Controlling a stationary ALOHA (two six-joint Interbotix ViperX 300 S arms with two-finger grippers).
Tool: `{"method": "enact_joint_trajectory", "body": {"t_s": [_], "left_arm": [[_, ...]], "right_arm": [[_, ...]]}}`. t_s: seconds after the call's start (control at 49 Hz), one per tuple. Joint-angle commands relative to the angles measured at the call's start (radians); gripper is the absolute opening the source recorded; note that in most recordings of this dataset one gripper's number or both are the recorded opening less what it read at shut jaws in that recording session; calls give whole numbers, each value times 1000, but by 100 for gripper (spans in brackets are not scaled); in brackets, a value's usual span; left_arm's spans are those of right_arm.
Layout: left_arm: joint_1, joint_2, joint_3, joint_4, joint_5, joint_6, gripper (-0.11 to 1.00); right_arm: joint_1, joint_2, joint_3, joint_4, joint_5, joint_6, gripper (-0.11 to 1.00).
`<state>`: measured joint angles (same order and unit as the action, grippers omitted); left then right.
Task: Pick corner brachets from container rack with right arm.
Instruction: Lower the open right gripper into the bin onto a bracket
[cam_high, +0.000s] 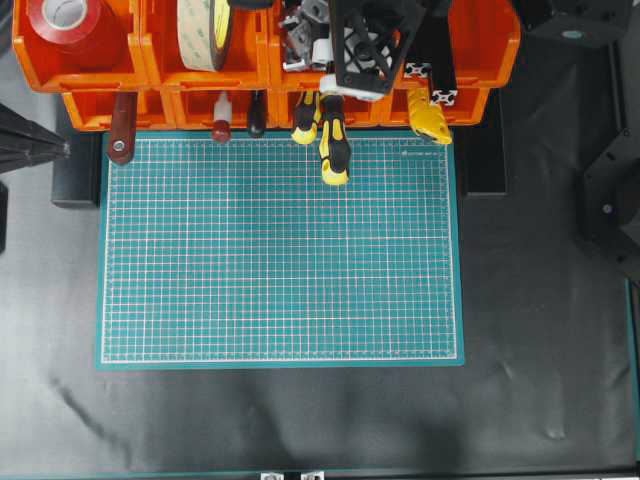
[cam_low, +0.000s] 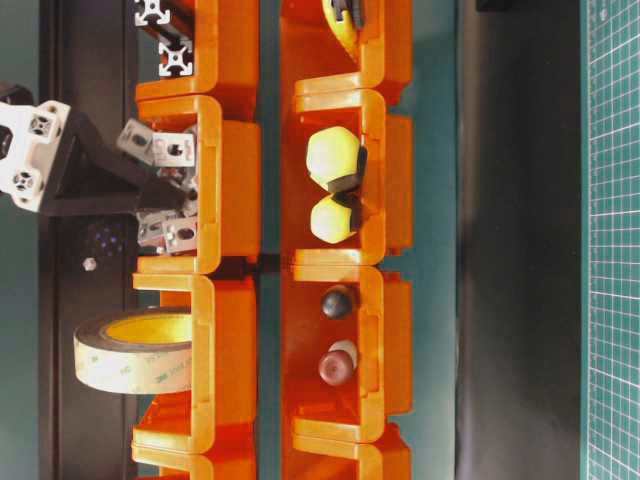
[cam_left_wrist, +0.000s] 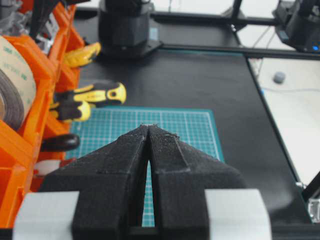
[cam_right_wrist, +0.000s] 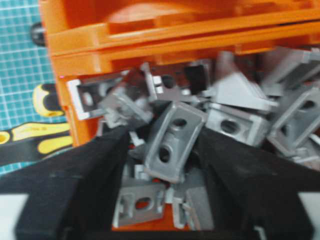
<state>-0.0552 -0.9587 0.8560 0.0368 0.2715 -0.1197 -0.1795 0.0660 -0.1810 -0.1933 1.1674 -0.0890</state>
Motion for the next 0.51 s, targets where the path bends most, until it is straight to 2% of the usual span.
{"method": "enact_joint_trajectory", "body": {"t_s": [0.0, 0.49], "left_arm": [[-2, 5, -12, 3, -6, -3, 0], [-2, 5, -12, 3, -6, -5, 0]], "right_arm": [[-18, -9, -6, -6, 9, 0, 42], [-11, -11, -40, -6, 29, 3, 42]]}}
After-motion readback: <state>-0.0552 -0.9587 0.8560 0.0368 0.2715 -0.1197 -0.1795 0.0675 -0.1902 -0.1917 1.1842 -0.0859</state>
